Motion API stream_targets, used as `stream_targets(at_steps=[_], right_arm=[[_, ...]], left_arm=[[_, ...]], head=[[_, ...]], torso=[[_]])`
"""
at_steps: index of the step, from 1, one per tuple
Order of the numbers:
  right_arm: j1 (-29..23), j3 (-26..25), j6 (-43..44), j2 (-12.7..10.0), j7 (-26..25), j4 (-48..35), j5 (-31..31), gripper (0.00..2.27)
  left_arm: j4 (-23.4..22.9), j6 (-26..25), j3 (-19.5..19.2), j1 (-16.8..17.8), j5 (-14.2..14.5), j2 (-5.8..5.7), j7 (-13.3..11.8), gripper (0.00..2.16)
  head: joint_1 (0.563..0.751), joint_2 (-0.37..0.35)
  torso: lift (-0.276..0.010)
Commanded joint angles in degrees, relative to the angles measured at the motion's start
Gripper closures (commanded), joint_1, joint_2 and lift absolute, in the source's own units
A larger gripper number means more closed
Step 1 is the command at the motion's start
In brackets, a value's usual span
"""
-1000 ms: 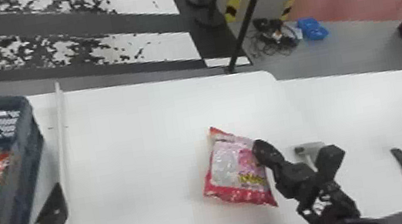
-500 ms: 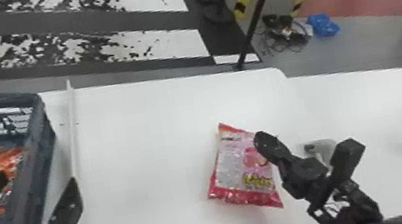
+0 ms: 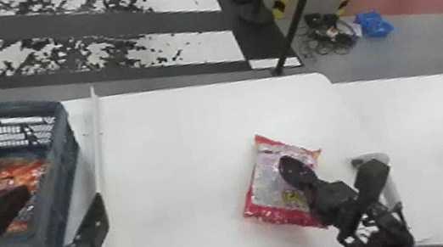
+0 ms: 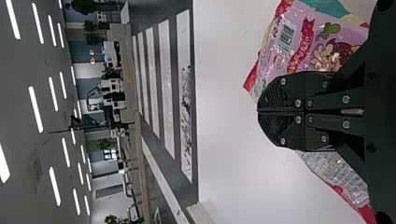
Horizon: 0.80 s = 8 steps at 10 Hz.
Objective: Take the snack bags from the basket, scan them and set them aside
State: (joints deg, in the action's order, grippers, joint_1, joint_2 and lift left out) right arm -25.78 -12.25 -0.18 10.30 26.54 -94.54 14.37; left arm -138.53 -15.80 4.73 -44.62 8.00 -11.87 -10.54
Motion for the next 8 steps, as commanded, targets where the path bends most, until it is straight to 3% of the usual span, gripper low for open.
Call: stream_targets(at_steps=[1, 3, 8], right_arm=[[2.05, 1.09, 1.79, 0.68, 0.0, 4.19, -2.15, 2.26], [2.75, 2.32, 1.62, 3.5, 1.76, 6.38, -3.12, 2.26], [3.37, 1.44, 1.79, 7.71, 9.23, 11.13, -2.94, 2.26]], left_arm=[[0.28, 0.02, -0.16, -0.12, 0.0, 0.0, 0.0, 0.07], [0.89, 0.2, -0.16, -0.03, 0.0, 0.18, 0.0, 0.07], [2.3, 0.55, 0.72, 1.2, -0.09, 0.62, 0.0, 0.07]], head=[[0.695, -0.258], [0.695, -0.254], [0.695, -0.282]], torso=[[-0.075], [-0.075], [-0.075]])
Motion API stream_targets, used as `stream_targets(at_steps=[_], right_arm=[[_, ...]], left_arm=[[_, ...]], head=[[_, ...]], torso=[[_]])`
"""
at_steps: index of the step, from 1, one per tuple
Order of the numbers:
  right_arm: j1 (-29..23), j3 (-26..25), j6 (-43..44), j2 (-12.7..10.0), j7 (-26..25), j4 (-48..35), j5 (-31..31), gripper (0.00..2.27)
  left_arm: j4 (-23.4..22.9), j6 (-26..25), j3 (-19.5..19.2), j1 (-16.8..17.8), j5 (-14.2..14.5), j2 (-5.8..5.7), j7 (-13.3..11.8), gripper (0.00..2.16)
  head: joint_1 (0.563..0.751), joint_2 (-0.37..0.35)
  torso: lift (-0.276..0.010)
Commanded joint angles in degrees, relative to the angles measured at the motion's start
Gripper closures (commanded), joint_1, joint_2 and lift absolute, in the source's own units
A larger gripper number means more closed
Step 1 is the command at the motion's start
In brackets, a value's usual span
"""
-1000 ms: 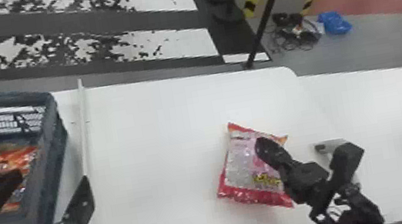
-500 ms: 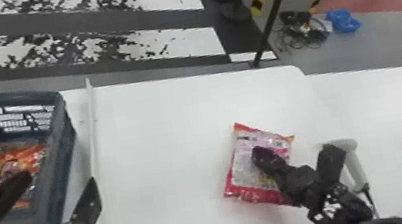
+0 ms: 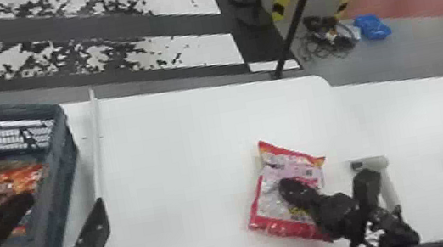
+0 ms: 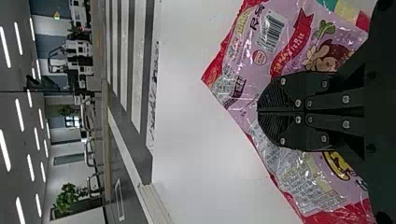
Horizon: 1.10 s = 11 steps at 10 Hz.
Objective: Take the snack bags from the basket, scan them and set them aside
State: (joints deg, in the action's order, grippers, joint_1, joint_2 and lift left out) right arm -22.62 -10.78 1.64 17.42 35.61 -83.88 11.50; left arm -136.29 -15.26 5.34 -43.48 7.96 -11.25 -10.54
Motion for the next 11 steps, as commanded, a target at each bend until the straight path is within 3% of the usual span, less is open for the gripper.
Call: stream_targets(at_steps=[1, 2, 7, 9, 11], right_arm=[[0.21, -0.21, -0.02, 1.47, 2.18, 0.73, -0.16, 2.26], [0.03, -1.09, -0.37, 1.65, 5.26, 1.0, 0.01, 2.26], [-7.09, -4.25, 2.44, 2.79, 9.04, -3.22, 1.6, 2.26], [-9.2, -5.57, 2.09, 1.56, 8.86, -10.08, 4.41, 2.26], [-11.92, -4.87, -4.76, -0.46, 8.86, -18.25, 5.2, 2.26]], left_arm=[[0.06, 0.01, 0.1, 0.07, -0.05, 0.0, 0.08, 0.07], [0.06, 0.18, 0.1, 0.07, -0.05, 0.0, 0.08, 0.07], [0.14, 1.24, 0.1, -0.11, 0.04, -0.17, 0.0, 0.07], [0.06, 1.24, 0.46, -0.2, 0.04, -0.09, 0.0, 0.07], [0.06, 1.59, 0.37, -0.64, -0.05, -0.26, 0.0, 0.07]], head=[[0.695, -0.288], [0.695, -0.292], [0.695, -0.331], [0.695, -0.336], [0.695, -0.308]], torso=[[-0.075], [-0.075], [-0.075], [-0.075], [-0.075]])
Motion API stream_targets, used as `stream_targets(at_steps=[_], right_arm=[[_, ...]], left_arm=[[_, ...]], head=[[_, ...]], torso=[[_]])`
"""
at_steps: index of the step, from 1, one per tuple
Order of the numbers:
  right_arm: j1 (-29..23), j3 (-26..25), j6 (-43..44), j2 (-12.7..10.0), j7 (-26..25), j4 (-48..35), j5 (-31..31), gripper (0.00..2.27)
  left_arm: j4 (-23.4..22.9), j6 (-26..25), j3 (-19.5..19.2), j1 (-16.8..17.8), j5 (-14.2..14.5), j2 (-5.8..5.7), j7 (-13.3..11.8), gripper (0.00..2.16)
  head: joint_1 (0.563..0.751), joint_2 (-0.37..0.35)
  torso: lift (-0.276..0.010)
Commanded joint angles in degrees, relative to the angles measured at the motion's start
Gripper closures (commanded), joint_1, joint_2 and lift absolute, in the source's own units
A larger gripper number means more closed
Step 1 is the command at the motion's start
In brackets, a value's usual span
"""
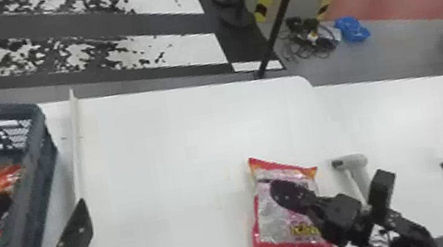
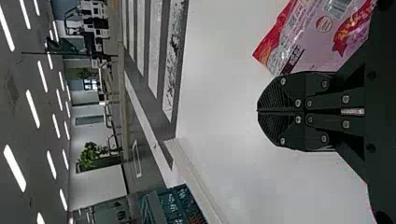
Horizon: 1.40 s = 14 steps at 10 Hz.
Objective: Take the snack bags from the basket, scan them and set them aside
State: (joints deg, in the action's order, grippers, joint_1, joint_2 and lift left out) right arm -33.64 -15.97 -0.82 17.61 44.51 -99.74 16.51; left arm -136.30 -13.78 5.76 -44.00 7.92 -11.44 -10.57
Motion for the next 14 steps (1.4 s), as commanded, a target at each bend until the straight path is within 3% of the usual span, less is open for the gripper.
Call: stream_targets(at_steps=[1, 2, 4, 6, 8, 12, 14], right_arm=[[-2.93, 1.38, -3.89, -2.58, -0.47, -6.17, 0.28, 2.26], [-4.77, 2.08, -5.12, -4.96, -1.7, -9.07, 0.36, 2.26], [-6.62, 3.05, -3.01, -6.98, -7.5, -10.3, 0.01, 2.26], [-7.32, 2.43, 3.67, -9.53, -17.35, -8.98, -0.25, 2.26], [-7.06, 3.14, 4.55, -11.9, -27.19, -8.19, 0.8, 2.26], [-6.09, 8.15, 8.94, -12.78, -42.22, -3.71, 0.01, 2.26], [-6.35, 12.45, 12.64, -12.69, -54.26, -1.16, -1.92, 2.26]], left_arm=[[0.16, 0.1, -0.14, -0.12, -0.01, 0.02, 0.02, 0.07], [0.16, 0.1, -0.05, -0.03, -0.01, 0.11, 0.02, 0.07], [0.25, 0.1, -0.14, -0.03, -0.01, 0.19, 0.11, 0.07], [0.95, 0.81, -0.14, 0.06, -0.01, 0.19, 0.11, 0.07], [1.39, 1.16, -0.05, 0.5, 0.08, 0.19, 0.11, 0.07], [2.54, 1.16, -0.14, 1.46, 0.43, 0.02, 0.02, 0.07], [3.06, 1.51, -0.31, 1.55, 0.52, 0.02, 0.02, 0.07]], head=[[0.695, -0.295], [0.695, -0.266], [0.695, -0.208], [0.695, -0.224], [0.695, -0.273], [0.695, -0.318], [0.695, -0.331]], torso=[[-0.075], [-0.075], [-0.075], [-0.075], [-0.075], [-0.075], [-0.075]])
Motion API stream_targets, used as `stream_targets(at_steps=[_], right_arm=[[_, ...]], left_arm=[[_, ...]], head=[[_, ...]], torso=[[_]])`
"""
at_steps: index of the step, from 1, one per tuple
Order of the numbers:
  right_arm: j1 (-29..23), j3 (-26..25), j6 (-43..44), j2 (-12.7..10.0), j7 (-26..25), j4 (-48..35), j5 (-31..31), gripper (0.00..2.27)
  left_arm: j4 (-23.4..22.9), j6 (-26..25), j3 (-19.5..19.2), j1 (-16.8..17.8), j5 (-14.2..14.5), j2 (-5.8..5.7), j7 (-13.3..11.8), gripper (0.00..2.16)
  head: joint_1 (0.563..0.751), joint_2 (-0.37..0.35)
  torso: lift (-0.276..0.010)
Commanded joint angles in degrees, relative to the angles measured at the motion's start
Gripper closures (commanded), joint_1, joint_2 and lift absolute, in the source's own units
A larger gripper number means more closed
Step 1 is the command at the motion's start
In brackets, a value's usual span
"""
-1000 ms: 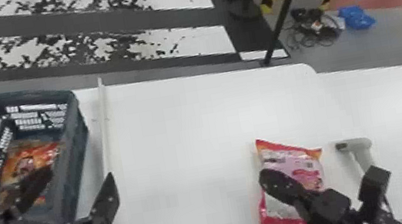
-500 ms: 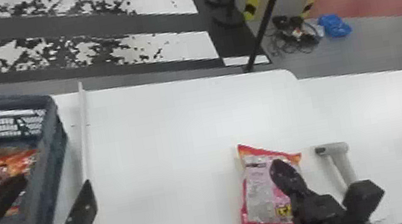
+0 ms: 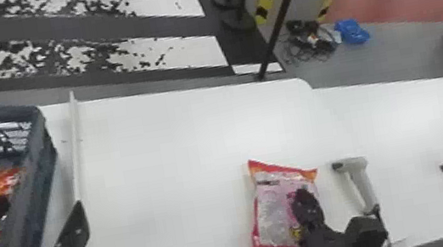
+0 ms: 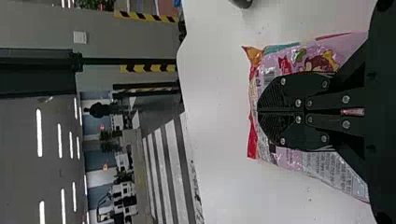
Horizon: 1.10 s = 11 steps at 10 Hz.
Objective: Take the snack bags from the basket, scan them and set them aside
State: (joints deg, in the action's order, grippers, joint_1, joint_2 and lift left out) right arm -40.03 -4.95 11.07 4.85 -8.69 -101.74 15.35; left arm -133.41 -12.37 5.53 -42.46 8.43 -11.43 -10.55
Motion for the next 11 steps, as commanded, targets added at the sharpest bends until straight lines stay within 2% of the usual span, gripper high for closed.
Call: stream_targets(at_steps=[1, 4, 7, 11], right_arm=[[0.65, 2.49, 0.92, 0.07, -3.53, 1.98, -1.82, 2.26], [3.55, 3.28, 0.57, 0.69, -3.71, 6.11, -1.91, 2.26], [8.3, 2.23, 2.33, 2.36, -2.04, 12.97, -1.73, 2.26], [11.46, 1.09, 9.18, 5.26, 5.87, 17.89, -3.14, 2.26]], left_arm=[[0.35, 0.28, -0.08, 0.01, 0.0, 0.0, 0.0, 0.07], [0.79, 0.81, -0.08, 0.01, 0.0, 0.09, 0.0, 0.07], [1.14, 0.99, -0.25, 0.01, 0.0, 0.18, -0.09, 0.07], [1.14, 0.99, -0.34, 0.01, 0.0, 0.09, -0.27, 0.07]], head=[[0.695, -0.339], [0.695, -0.319], [0.695, -0.32], [0.695, -0.331]], torso=[[-0.075], [-0.075], [-0.075], [-0.075]])
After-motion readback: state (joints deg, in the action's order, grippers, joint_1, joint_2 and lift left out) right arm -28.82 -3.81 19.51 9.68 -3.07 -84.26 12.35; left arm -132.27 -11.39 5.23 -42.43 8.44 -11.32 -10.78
